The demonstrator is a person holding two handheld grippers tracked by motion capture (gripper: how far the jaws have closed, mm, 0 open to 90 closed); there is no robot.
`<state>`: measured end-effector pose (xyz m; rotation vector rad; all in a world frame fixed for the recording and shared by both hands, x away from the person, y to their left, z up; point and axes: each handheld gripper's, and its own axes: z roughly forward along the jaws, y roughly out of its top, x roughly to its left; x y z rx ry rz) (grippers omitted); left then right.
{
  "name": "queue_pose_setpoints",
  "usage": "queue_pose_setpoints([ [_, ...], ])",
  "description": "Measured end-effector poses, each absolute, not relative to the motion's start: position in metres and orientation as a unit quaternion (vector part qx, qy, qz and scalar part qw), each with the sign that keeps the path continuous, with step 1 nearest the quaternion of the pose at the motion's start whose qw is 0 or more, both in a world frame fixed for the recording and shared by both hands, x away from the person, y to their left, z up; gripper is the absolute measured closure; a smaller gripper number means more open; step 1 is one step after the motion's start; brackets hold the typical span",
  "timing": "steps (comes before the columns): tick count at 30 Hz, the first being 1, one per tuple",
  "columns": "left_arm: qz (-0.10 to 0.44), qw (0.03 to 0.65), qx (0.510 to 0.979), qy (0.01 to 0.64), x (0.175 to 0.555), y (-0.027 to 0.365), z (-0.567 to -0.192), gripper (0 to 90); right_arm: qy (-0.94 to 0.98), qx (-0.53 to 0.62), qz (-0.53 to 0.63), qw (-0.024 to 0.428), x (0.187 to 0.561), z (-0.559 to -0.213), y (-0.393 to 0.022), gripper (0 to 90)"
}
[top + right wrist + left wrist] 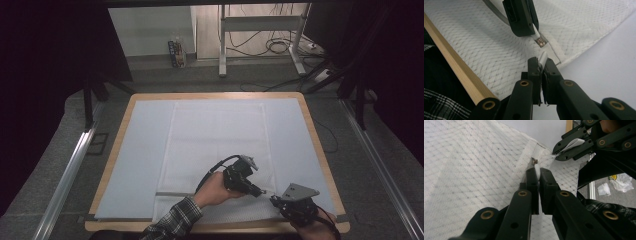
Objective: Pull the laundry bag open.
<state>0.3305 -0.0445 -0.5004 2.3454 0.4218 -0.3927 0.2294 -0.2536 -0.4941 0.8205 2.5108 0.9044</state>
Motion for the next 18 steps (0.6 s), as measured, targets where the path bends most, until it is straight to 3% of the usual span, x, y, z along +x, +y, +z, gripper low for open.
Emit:
queue_pose_setpoints([
  [3, -0.133, 0.360, 0.910, 0.156, 0.329, -0.043, -0.498, 87.3, 0.883, 0.291, 0.324, 0.174, 0.230, -0.494, -0.255, 82.6],
  [8, -0.134, 0.383, 0.901, 0.155, 0.329, -0.038, -0.497, 87.3, 0.863, 0.316, 0.352, 0.179, 0.232, -0.489, -0.261, 64.5],
  [9, -0.134, 0.383, 0.901, 0.155, 0.329, -0.038, -0.497, 87.3, 0.863, 0.316, 0.352, 0.179, 0.232, -0.489, -0.261, 64.5],
  [10, -0.137, 0.392, 0.898, 0.148, 0.330, -0.035, -0.497, 87.3, 0.854, 0.332, 0.361, 0.175, 0.234, -0.488, -0.264, 56.2],
  [12, -0.141, 0.398, 0.895, 0.143, 0.330, -0.032, -0.496, 87.3, 0.848, 0.348, 0.367, 0.160, 0.238, -0.489, -0.266, 48.1],
  [14, -0.143, 0.404, 0.892, 0.140, 0.330, -0.030, -0.496, 87.3, 0.846, 0.352, 0.369, 0.155, 0.240, -0.490, -0.267, 45.4],
  [15, -0.151, 0.414, 0.887, 0.138, 0.330, -0.027, -0.495, 87.3, 0.844, 0.361, 0.378, 0.121, 0.245, -0.493, -0.268, 38.7],
  [18, -0.160, 0.426, 0.881, 0.134, 0.330, -0.025, -0.495, 87.3, 0.841, 0.366, 0.387, 0.097, 0.250, -0.496, -0.268, 37.8],
])
